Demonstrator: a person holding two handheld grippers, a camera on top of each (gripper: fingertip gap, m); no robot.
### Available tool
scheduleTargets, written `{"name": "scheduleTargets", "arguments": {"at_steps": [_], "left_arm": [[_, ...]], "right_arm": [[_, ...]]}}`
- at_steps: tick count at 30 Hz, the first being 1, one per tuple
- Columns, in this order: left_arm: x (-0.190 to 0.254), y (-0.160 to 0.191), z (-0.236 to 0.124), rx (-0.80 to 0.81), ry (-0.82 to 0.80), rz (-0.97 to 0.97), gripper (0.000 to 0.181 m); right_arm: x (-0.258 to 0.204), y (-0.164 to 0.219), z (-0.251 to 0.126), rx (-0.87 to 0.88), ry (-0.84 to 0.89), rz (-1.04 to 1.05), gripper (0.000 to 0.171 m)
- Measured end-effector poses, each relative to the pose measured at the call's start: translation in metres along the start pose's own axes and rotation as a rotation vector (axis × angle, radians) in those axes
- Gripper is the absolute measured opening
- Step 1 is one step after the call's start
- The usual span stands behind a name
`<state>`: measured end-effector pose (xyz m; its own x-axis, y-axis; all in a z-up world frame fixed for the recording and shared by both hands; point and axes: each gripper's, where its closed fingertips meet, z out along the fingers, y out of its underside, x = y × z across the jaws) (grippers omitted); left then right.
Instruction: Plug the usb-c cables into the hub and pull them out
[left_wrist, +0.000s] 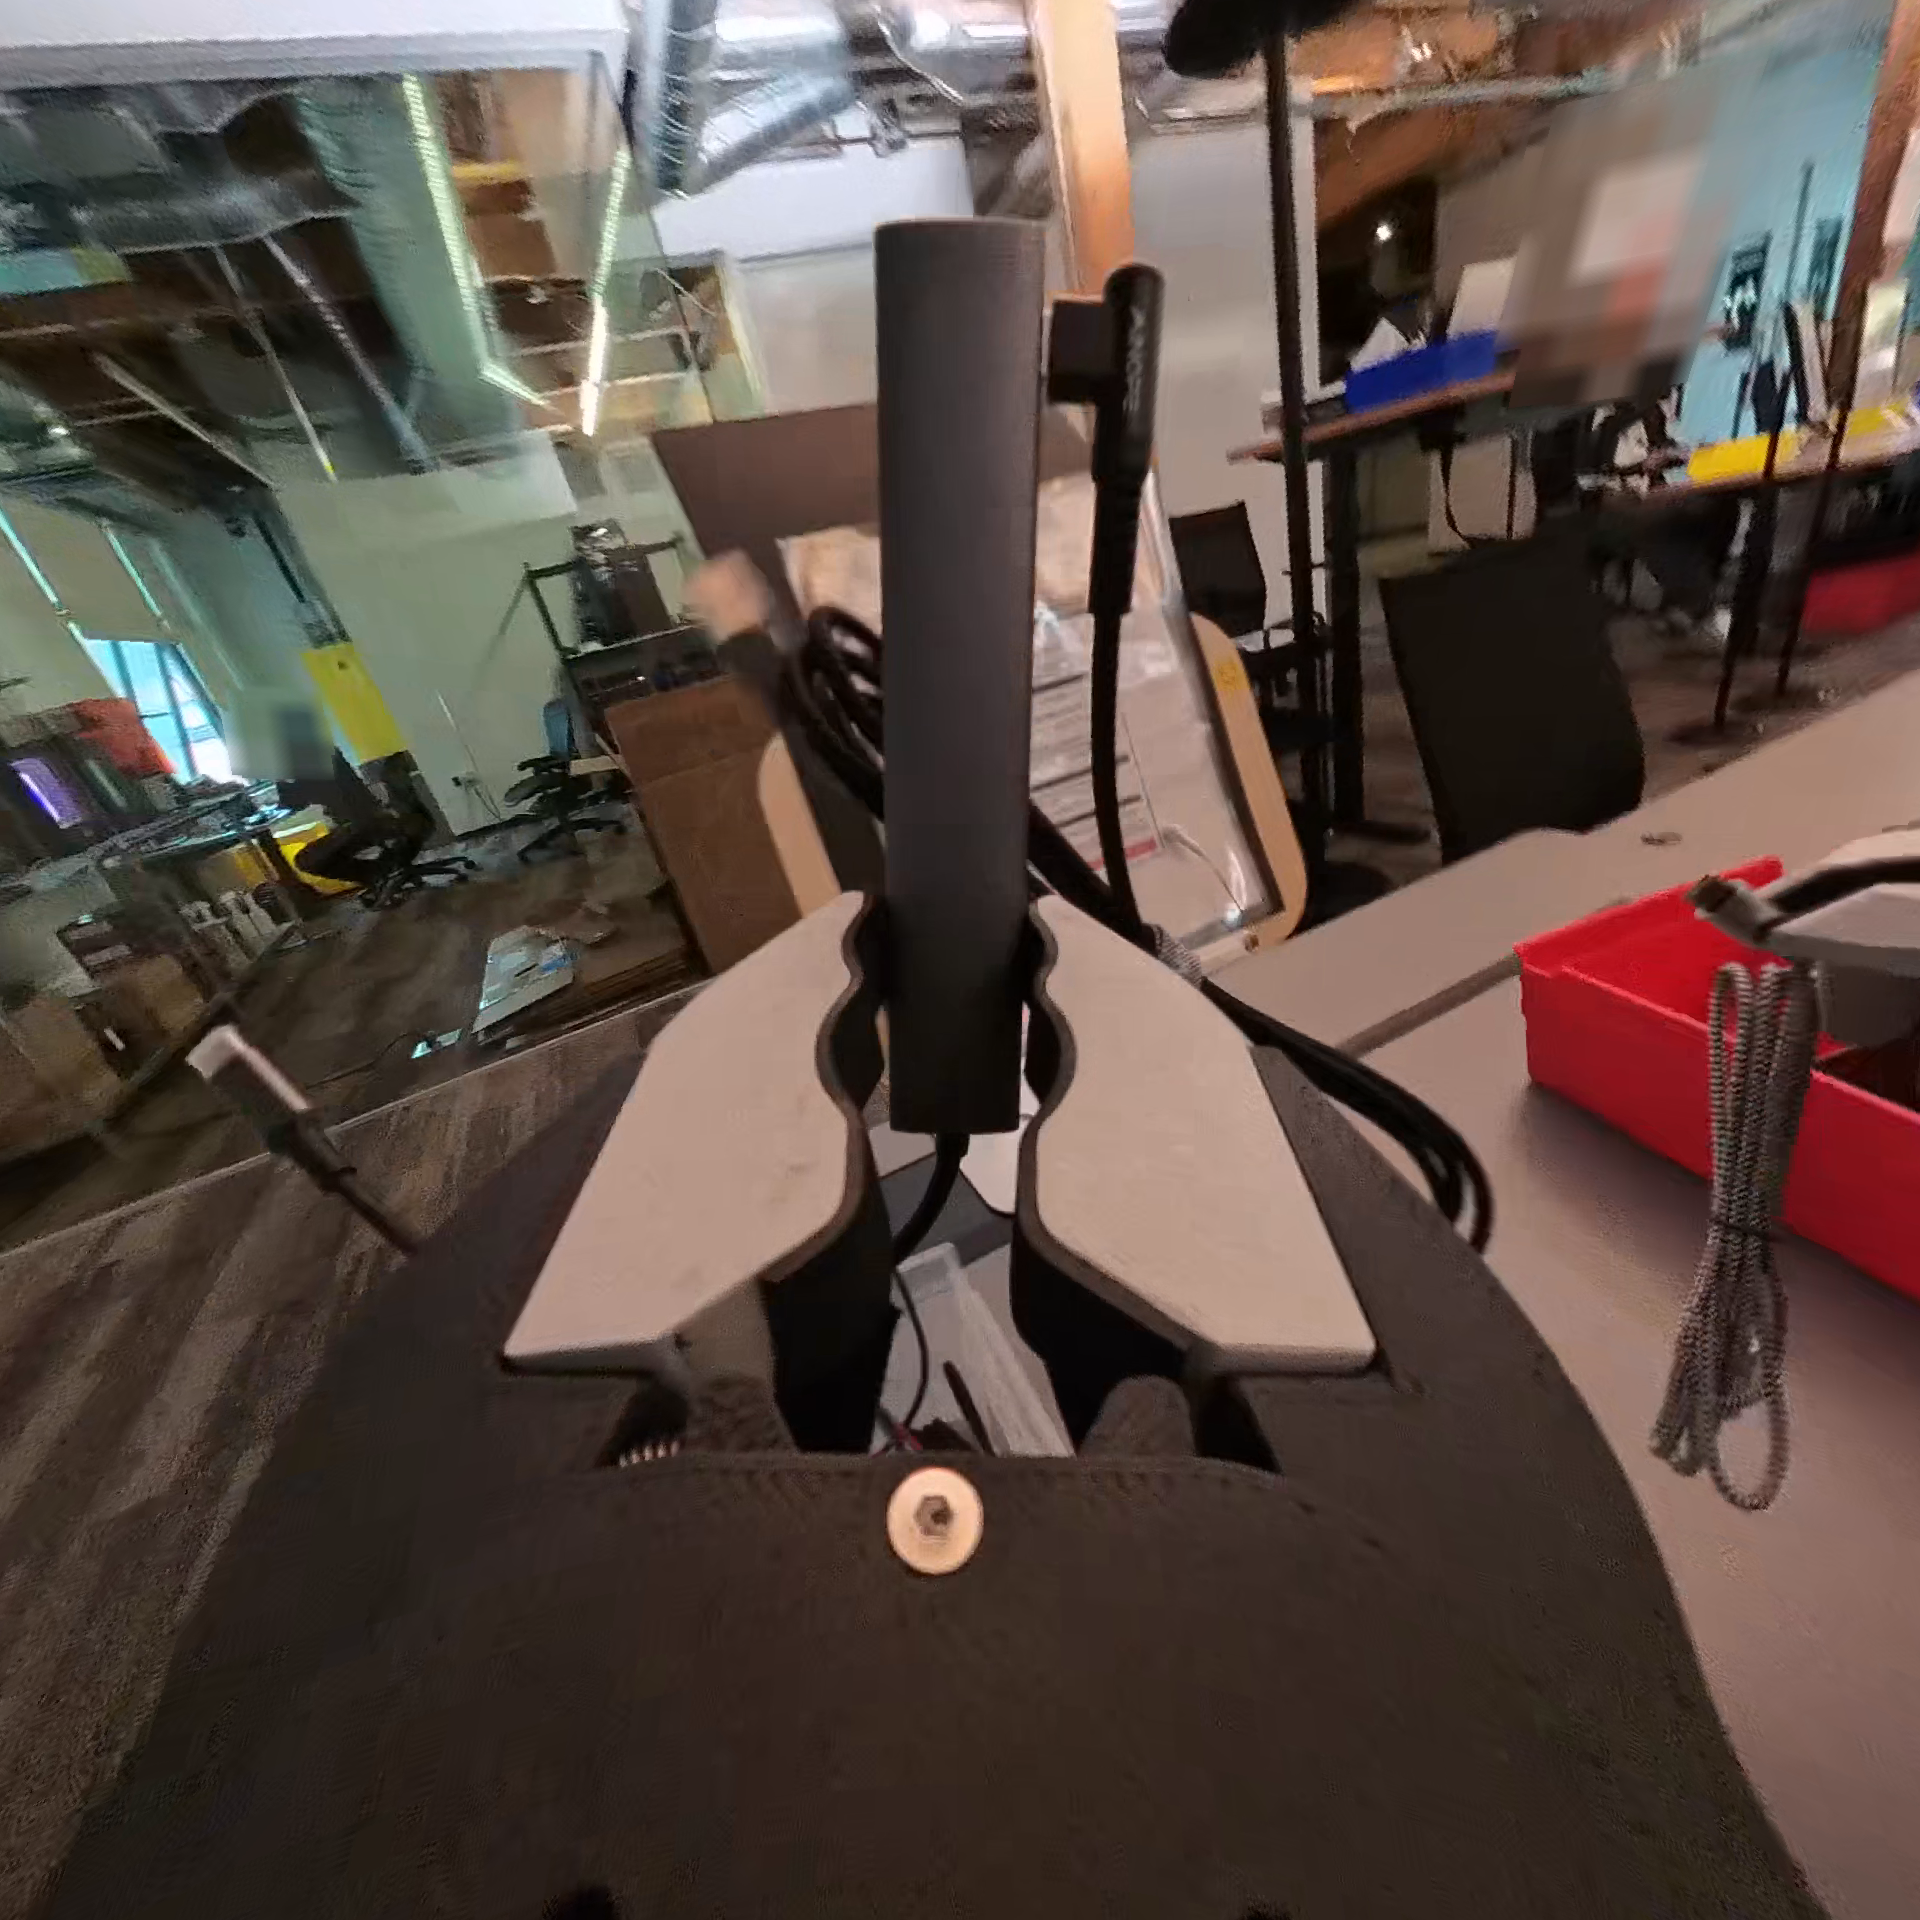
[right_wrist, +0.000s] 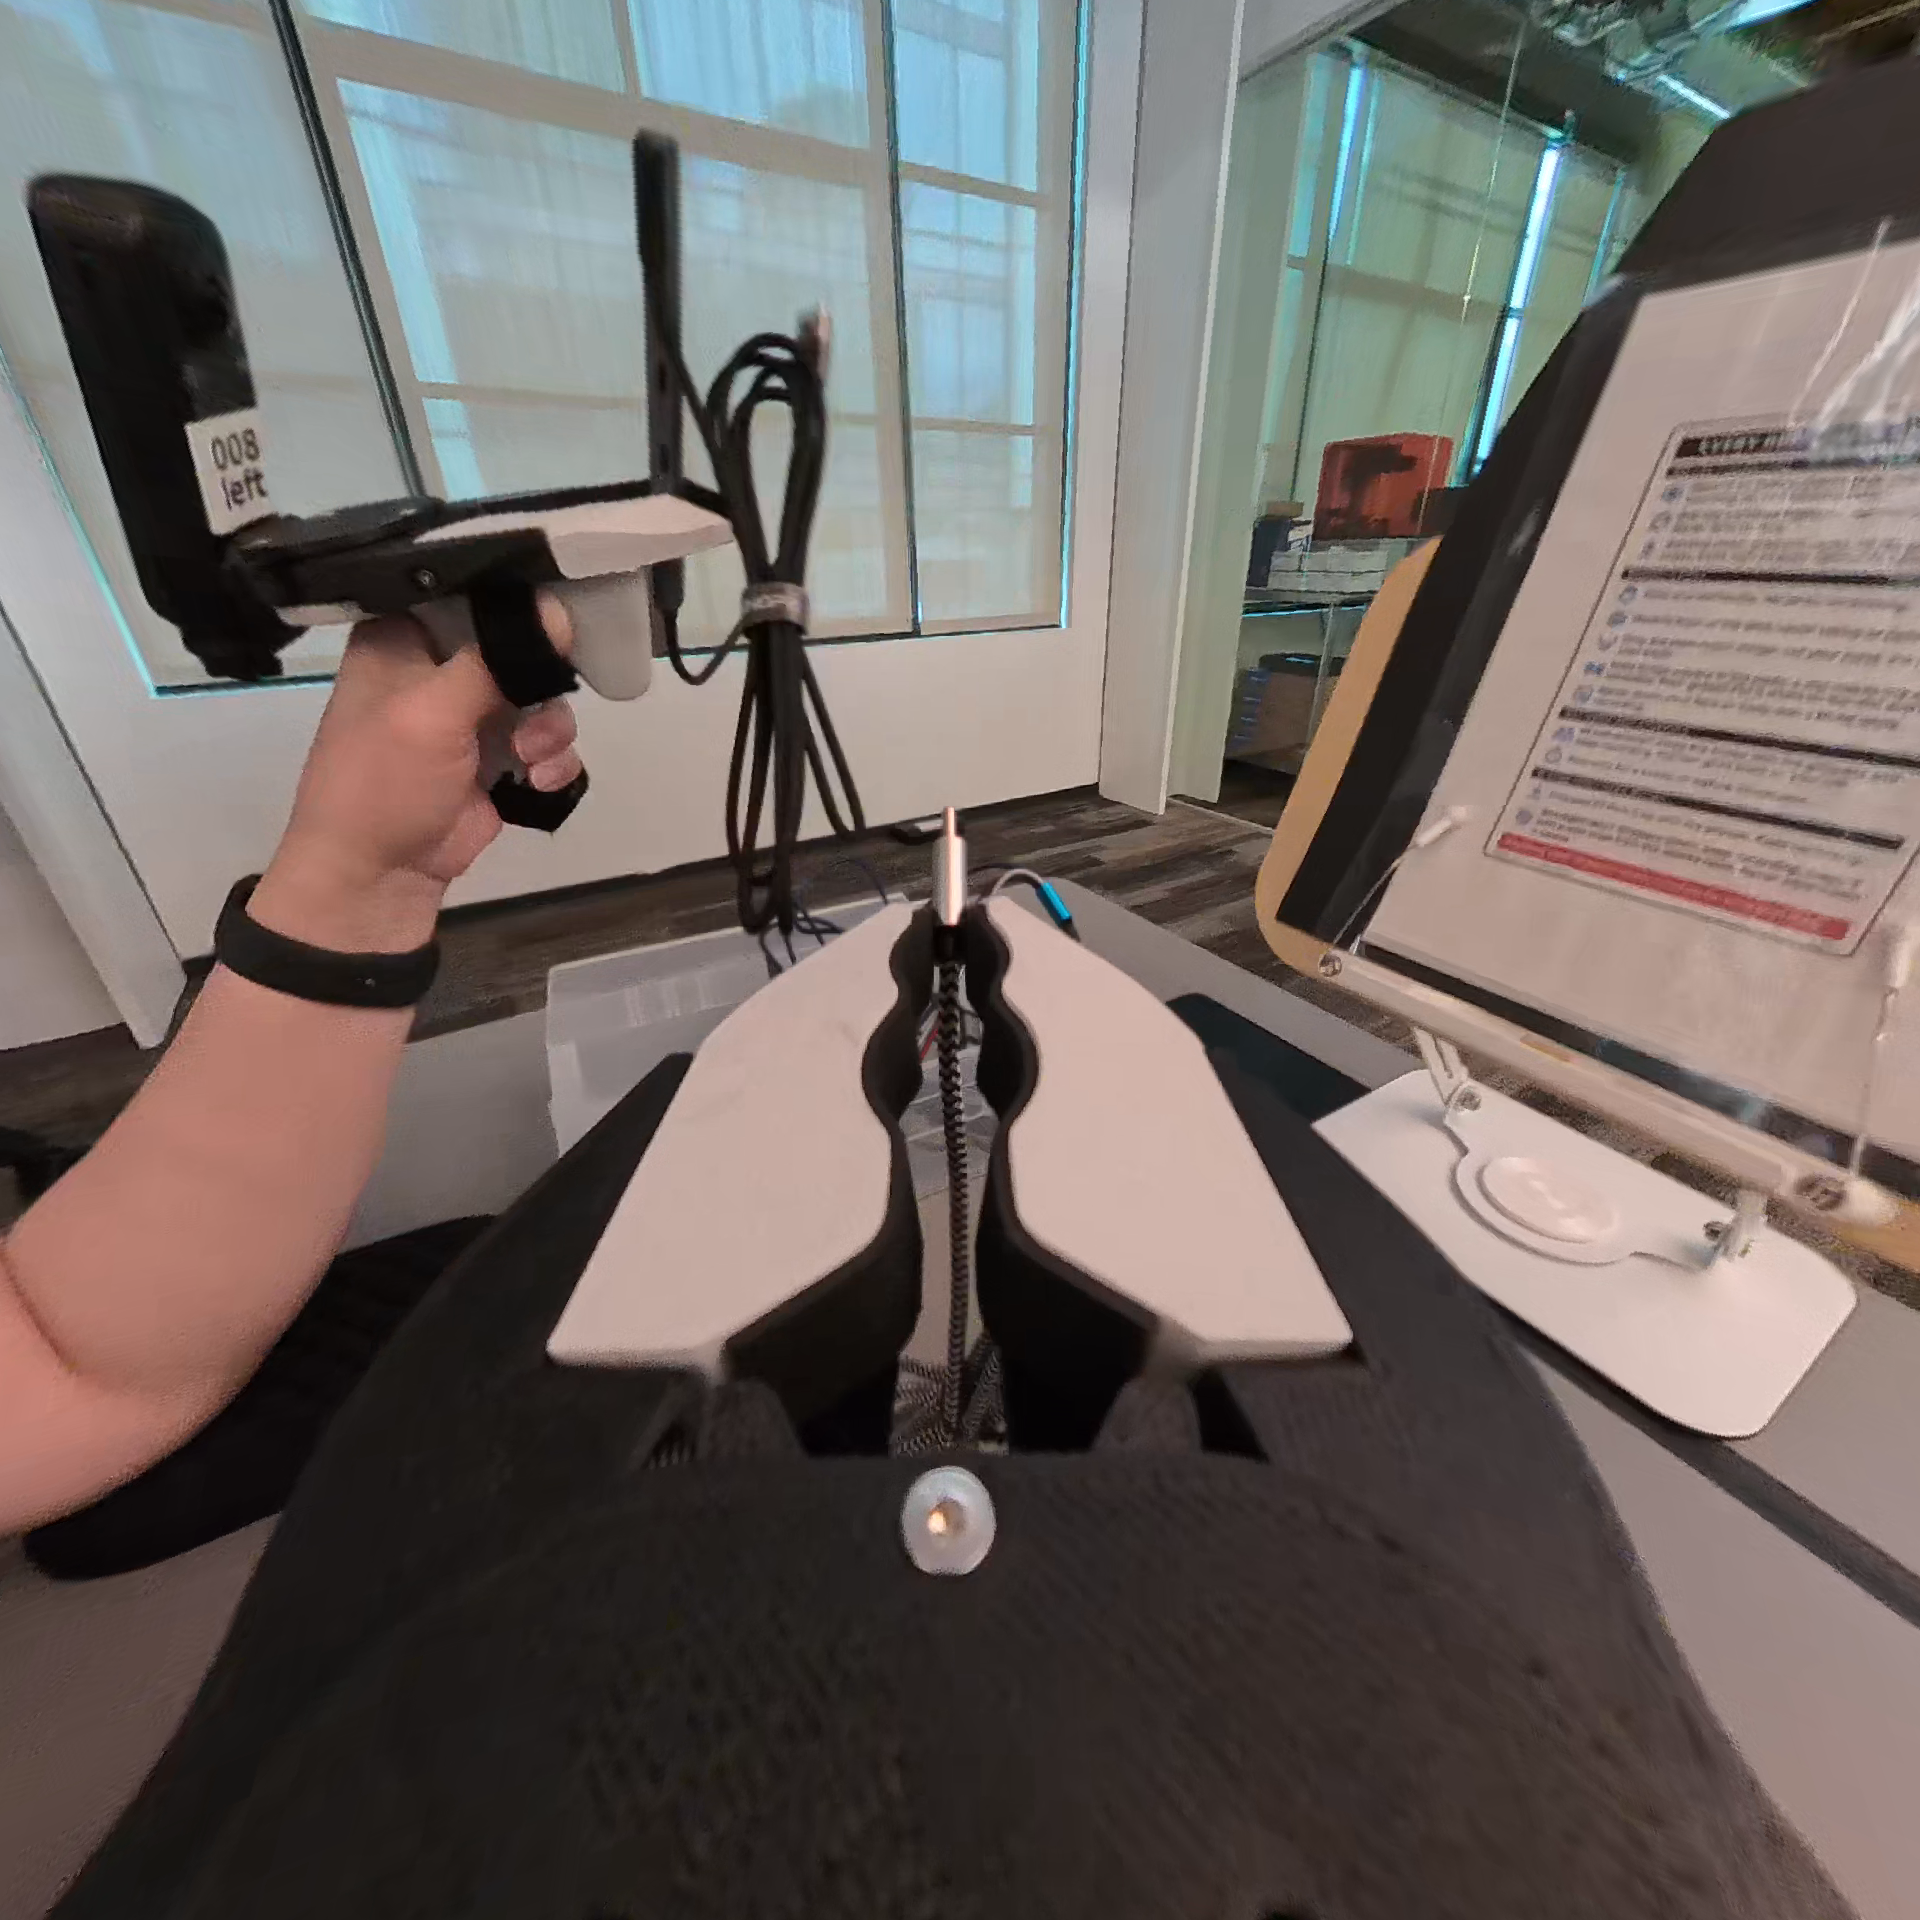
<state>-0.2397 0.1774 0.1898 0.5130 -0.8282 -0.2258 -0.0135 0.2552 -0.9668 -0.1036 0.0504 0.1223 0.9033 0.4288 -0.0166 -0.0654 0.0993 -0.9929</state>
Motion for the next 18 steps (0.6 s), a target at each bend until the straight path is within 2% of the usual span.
{"name": "scheduleTargets", "arguments": {"at_steps": [3,6,9,11,13,18], "left_arm": [[-0.006,-0.014,-0.019,0.05,0.048,-0.044,0.023],[0.004,-0.022,-0.024,0.069,0.103,-0.046,0.023],[0.02,-0.02,-0.018,0.043,0.132,0.002,0.023],[0.033,-0.017,-0.011,0.026,0.159,0.016,0.023],[0.049,-0.013,-0.004,0.004,0.202,0.02,0.023],[0.088,-0.004,0.011,-0.028,0.279,0.053,0.023]], "right_arm": [[0.005,-0.037,-0.028,0.006,0.013,-0.094,0.007],[0.016,-0.077,-0.077,0.014,0.084,-0.186,0.007],[0.04,-0.091,-0.13,-0.059,0.209,-0.236,0.007],[0.069,-0.085,-0.16,-0.131,0.334,-0.228,0.007],[0.096,-0.063,-0.178,-0.254,0.398,-0.165,0.007],[0.146,-0.007,-0.182,-0.439,0.468,-0.027,0.007]]}}
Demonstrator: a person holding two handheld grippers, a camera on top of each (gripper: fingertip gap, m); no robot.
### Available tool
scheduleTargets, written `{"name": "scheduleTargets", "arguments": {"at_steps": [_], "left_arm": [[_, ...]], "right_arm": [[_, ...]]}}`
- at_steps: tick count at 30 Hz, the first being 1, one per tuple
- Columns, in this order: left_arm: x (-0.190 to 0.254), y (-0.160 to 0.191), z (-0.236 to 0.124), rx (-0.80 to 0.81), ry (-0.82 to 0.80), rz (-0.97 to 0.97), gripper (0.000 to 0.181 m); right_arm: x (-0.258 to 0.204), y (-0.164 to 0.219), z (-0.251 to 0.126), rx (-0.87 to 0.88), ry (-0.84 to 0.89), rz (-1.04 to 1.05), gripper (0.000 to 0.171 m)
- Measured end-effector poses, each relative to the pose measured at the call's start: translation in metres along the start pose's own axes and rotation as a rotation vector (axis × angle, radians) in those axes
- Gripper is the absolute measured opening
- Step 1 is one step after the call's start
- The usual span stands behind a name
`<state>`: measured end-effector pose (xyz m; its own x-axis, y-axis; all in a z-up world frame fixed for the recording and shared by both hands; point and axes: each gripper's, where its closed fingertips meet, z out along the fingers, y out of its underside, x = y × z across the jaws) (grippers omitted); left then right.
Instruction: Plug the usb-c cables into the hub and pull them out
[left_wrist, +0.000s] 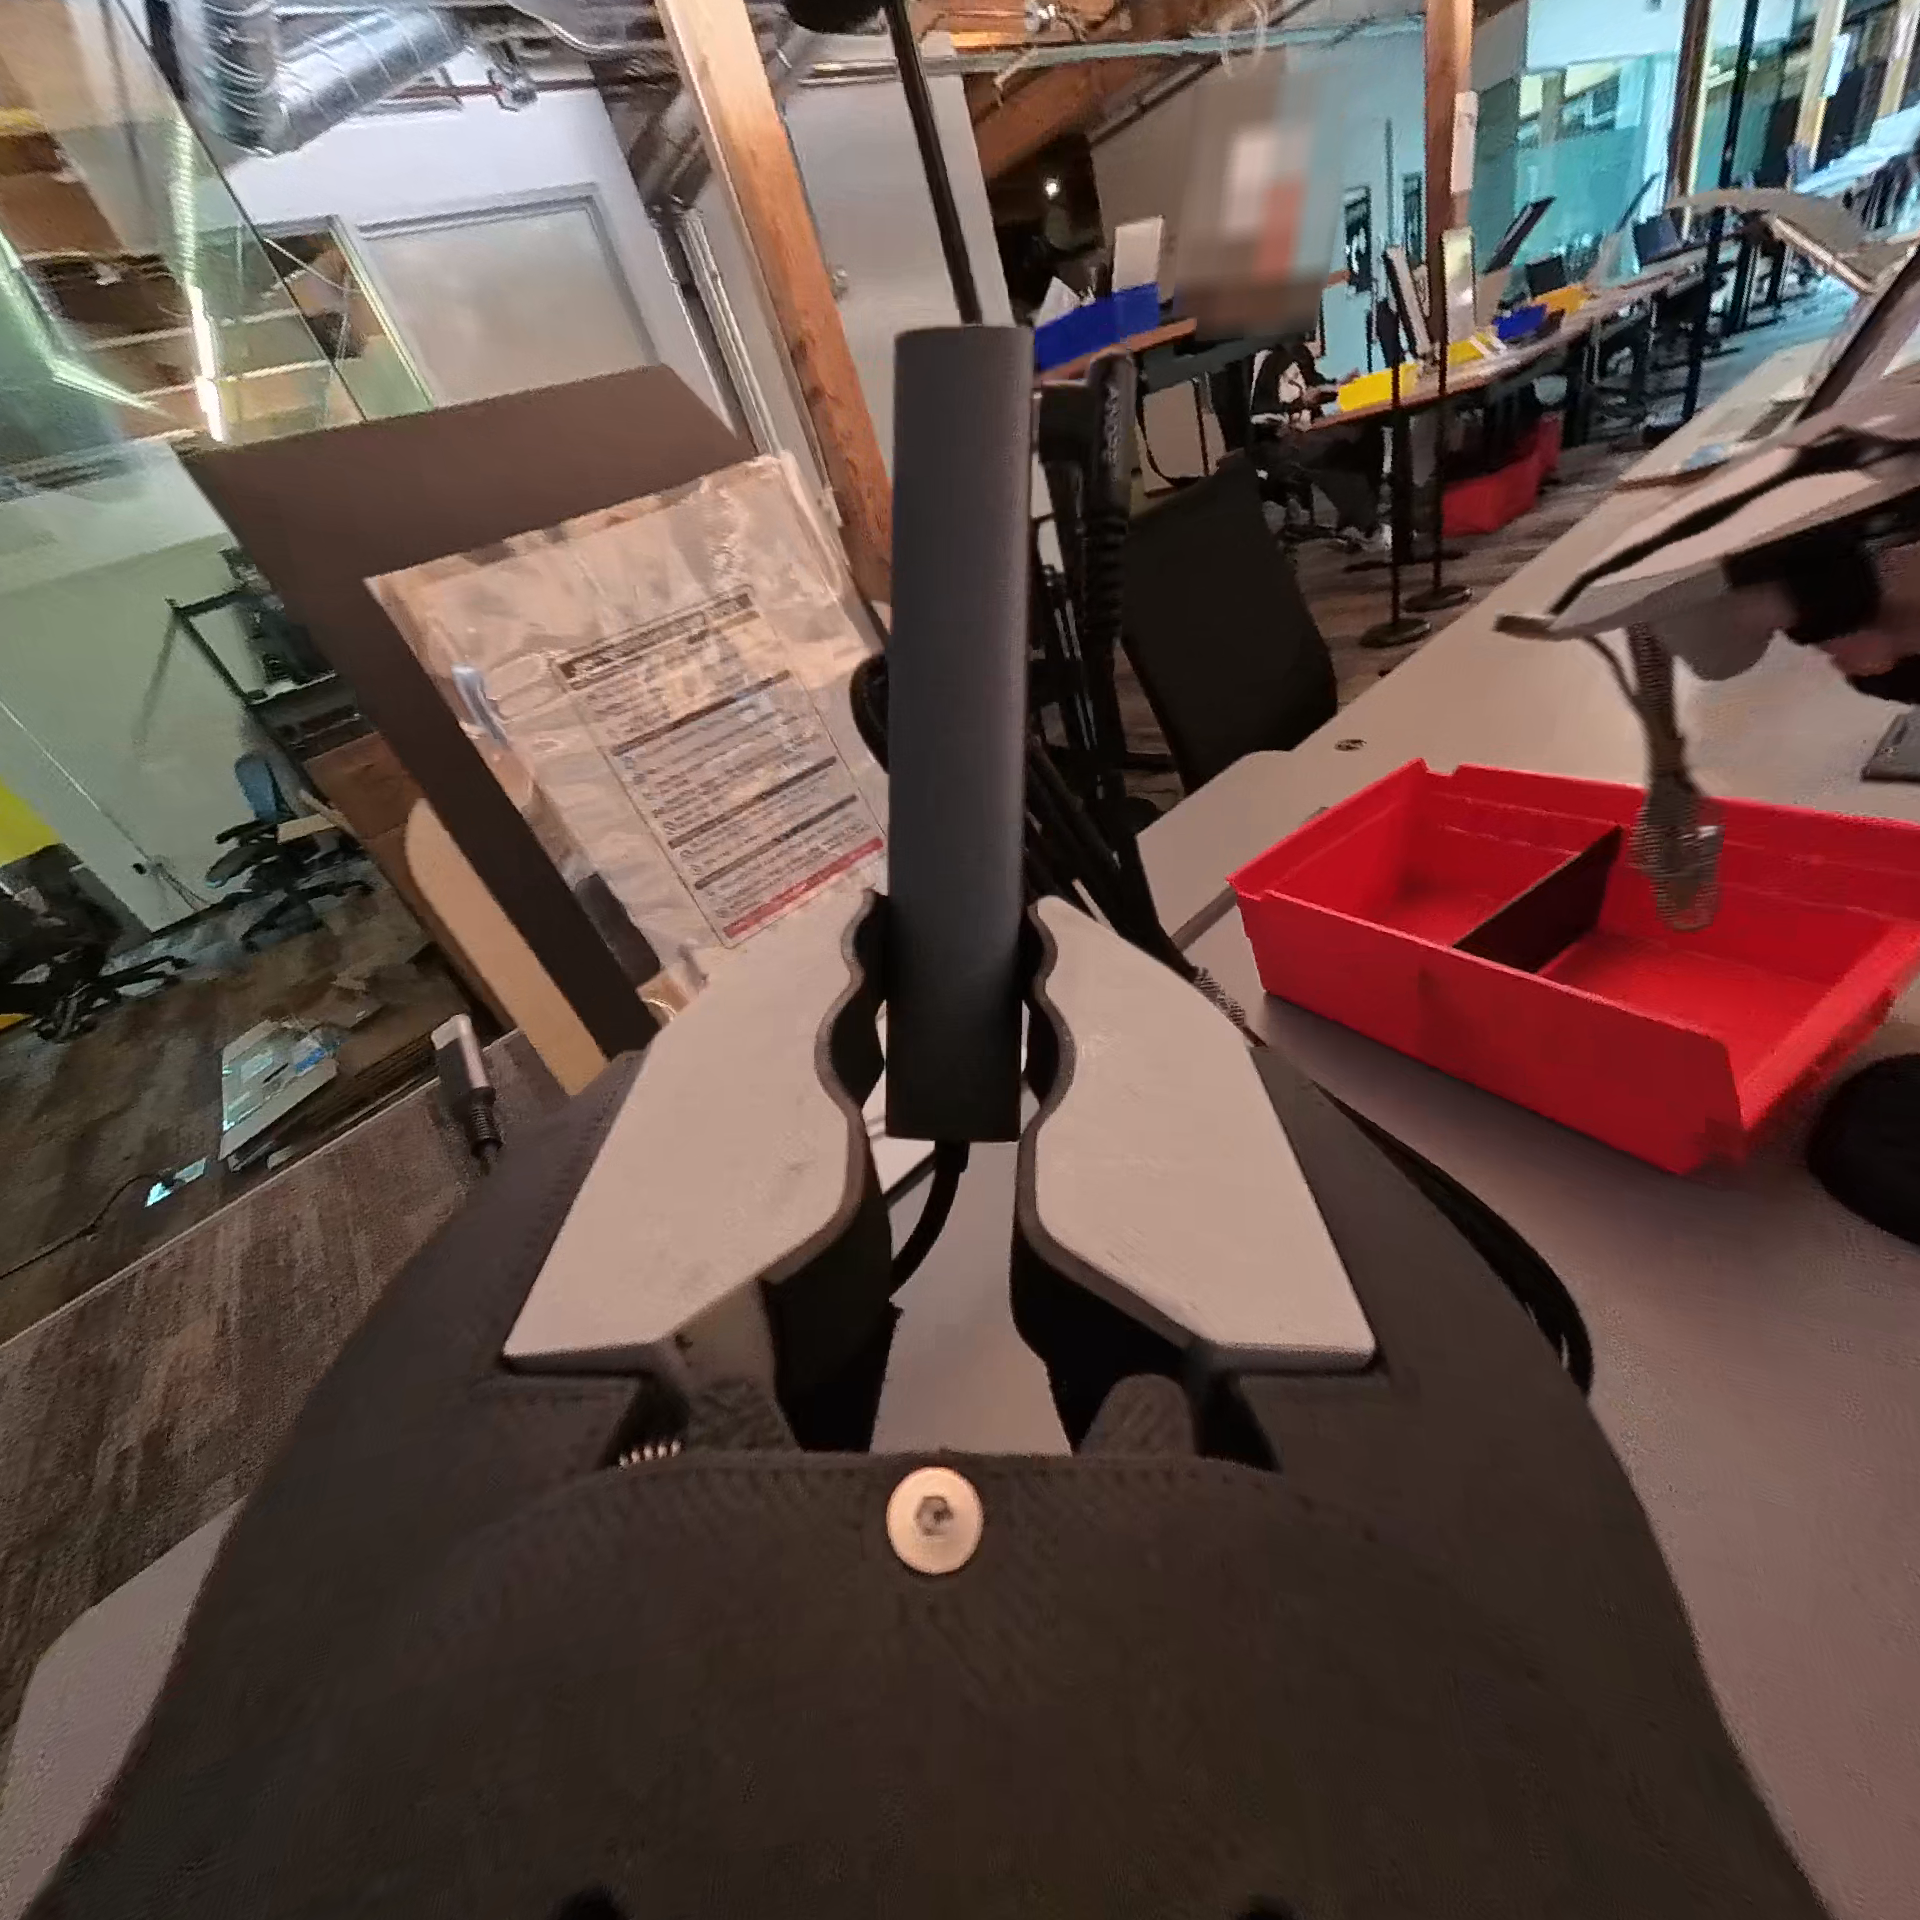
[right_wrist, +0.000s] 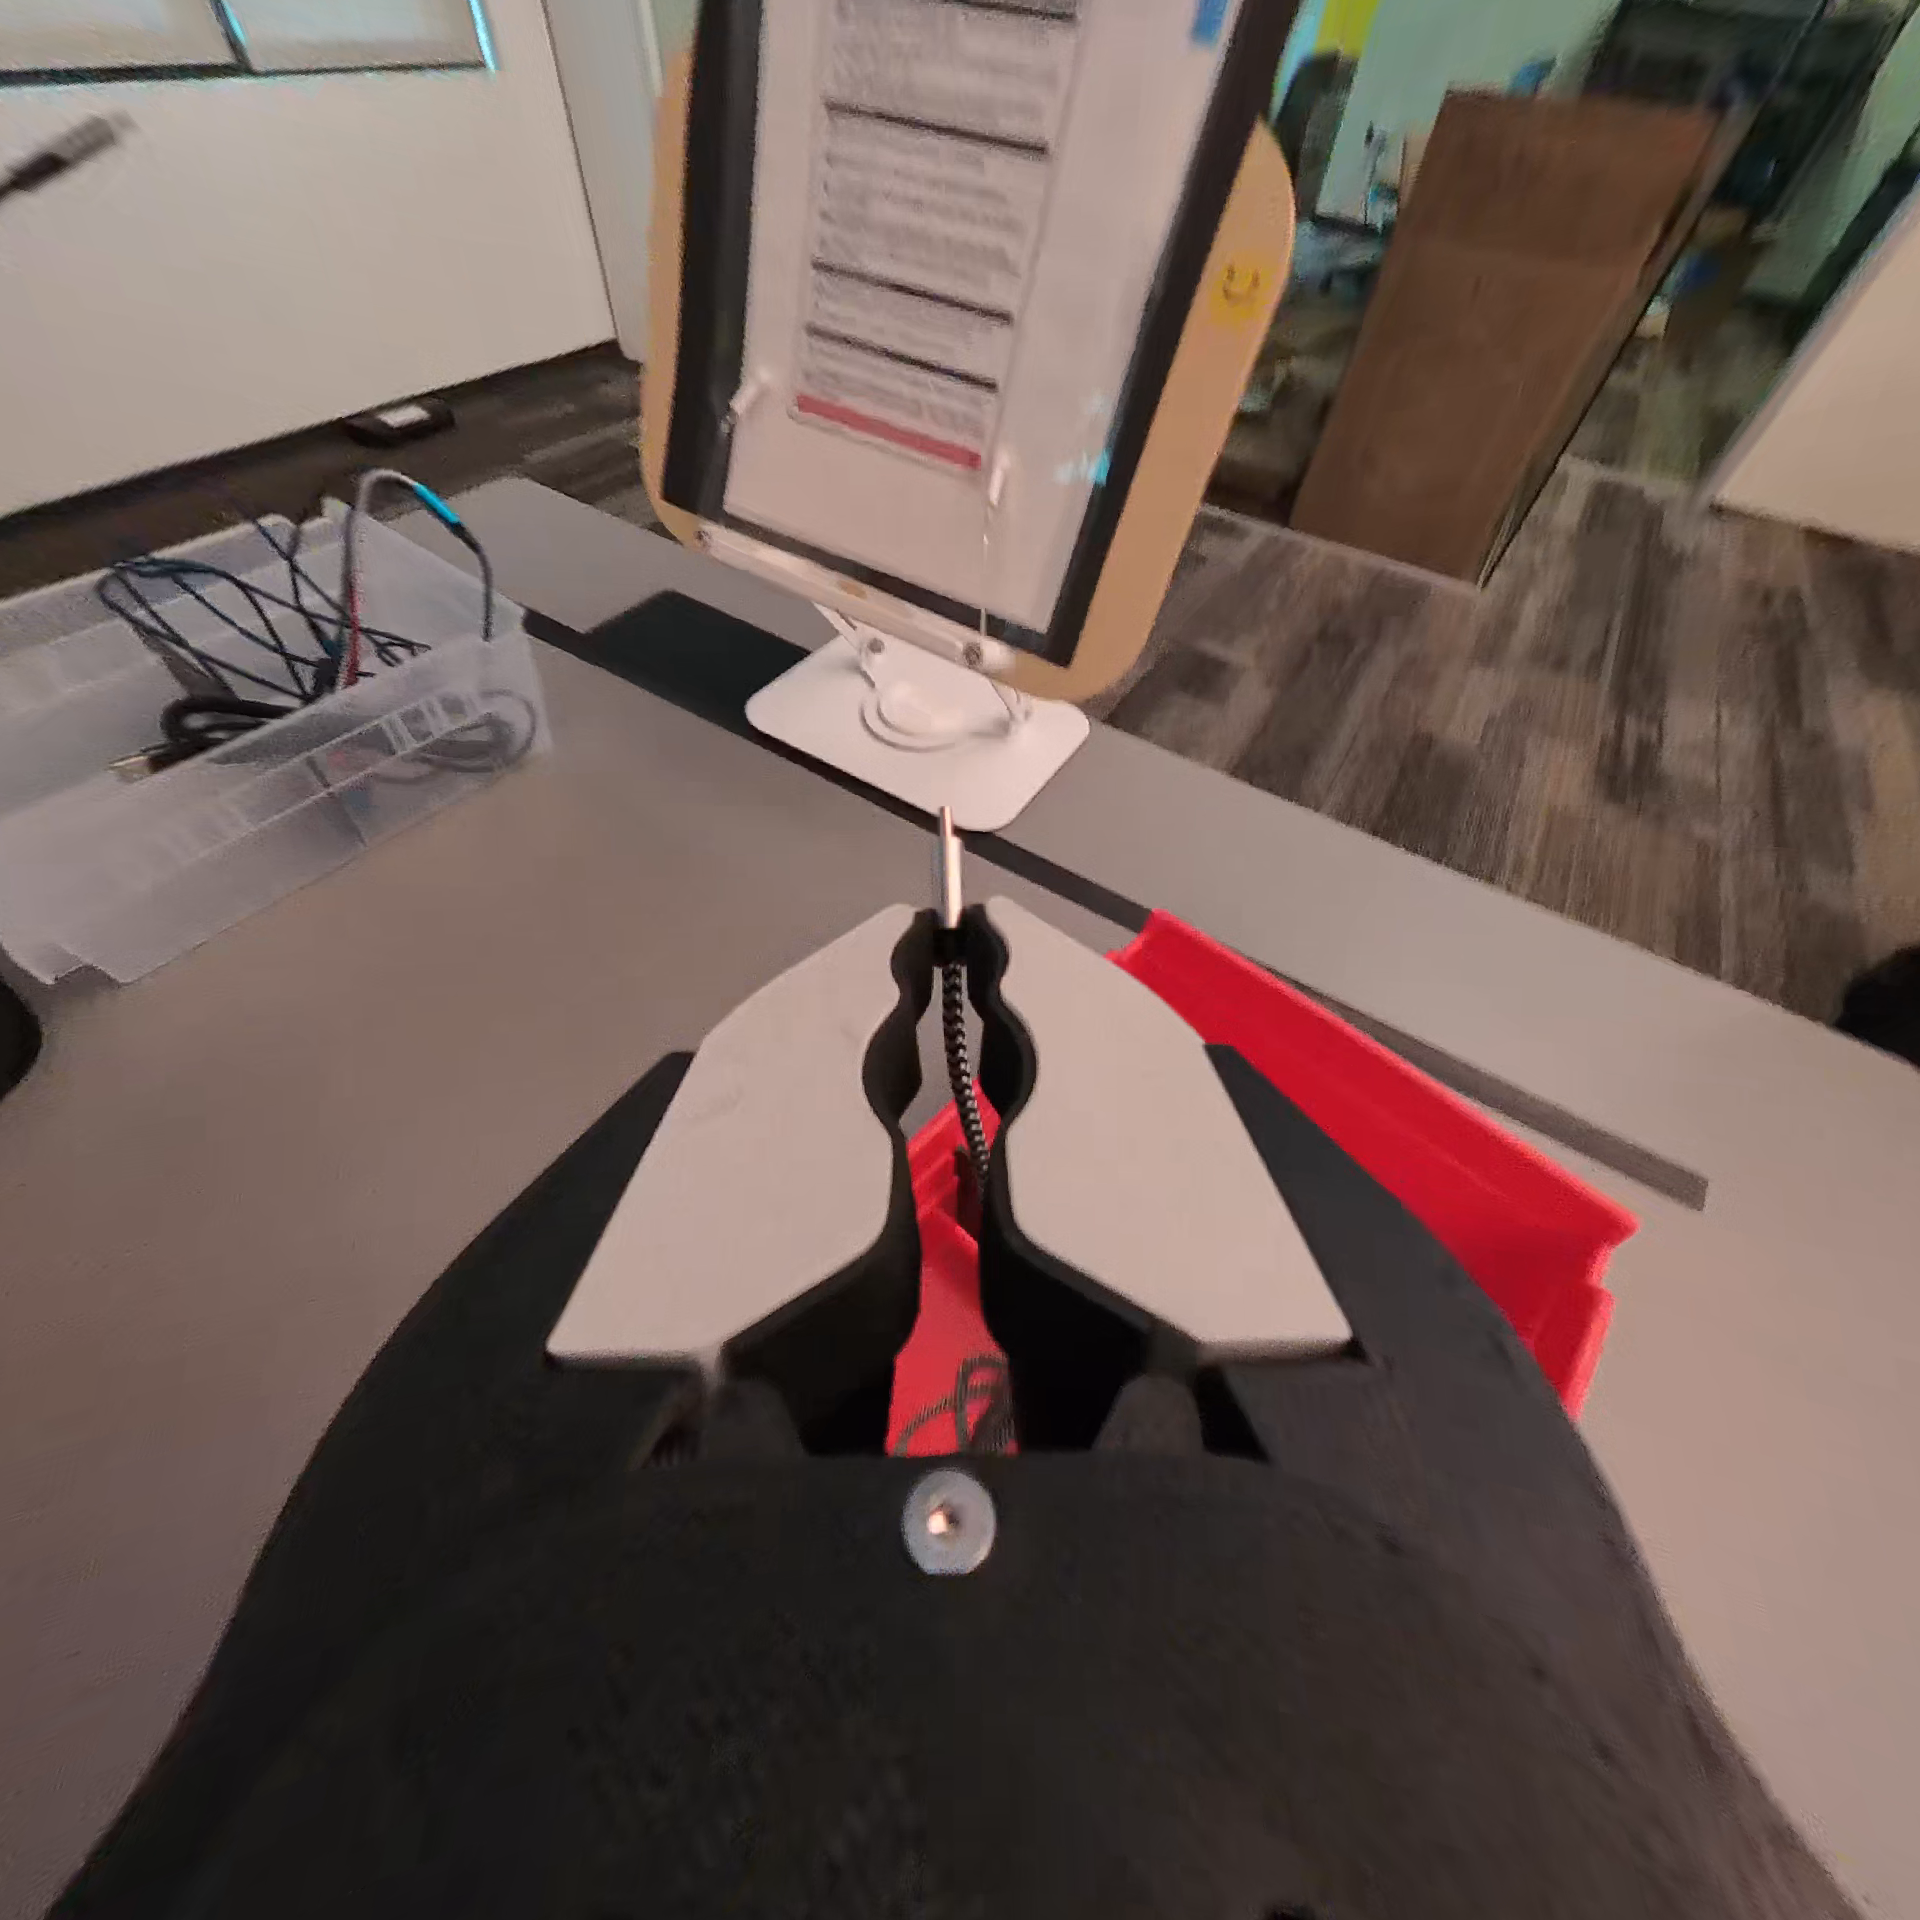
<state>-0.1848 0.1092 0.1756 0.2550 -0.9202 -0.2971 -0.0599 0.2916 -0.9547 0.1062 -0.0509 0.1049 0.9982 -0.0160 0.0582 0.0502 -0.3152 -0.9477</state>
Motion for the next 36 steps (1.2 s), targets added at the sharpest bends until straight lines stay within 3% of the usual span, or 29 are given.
{"name": "scheduleTargets", "arguments": {"at_steps": [3,9,12,15,19,23,27,30,33,36], "left_arm": [[0.012,0.005,0.01,-0.027,0.018,0.023,0.023],[0.026,0.013,0.022,-0.056,0.074,0.003,0.023],[0.029,0.016,0.026,-0.063,0.088,-0.009,0.023],[0.034,0.02,0.03,-0.074,0.1,-0.008,0.023],[0.04,0.022,0.036,-0.076,0.103,0.004,0.023],[0.047,0.021,0.042,-0.039,0.112,-0.011,0.023],[0.057,0.019,0.05,0.027,0.114,-0.043,0.023],[0.062,0.021,0.056,0.055,0.094,-0.049,0.023],[0.069,0.023,0.061,0.071,0.081,-0.037,0.023],[0.075,0.023,0.064,0.089,0.065,-0.004,0.023]], "right_arm": [[0.008,0.036,0.021,-0.149,-0.059,0.106,0.007],[0.035,0.174,0.005,-0.797,-0.059,0.189,0.008],[0.043,0.202,0.0,-0.886,-0.104,0.233,0.008],[0.053,0.192,0.007,-0.779,-0.101,0.241,0.01],[0.056,0.151,0.003,-0.607,-0.049,0.165,0.037],[0.054,0.059,-0.002,-0.279,0.158,-0.1,0.042],[-0.031,-0.074,-0.01,0.373,0.084,-0.188,0.046],[-0.124,-0.117,-0.026,0.744,-0.209,-0.138,0.036],[-0.173,-0.113,-0.003,0.729,-0.326,-0.075,0.029],[-0.179,-0.104,0.021,0.695,-0.302,-0.016,0.029]]}}
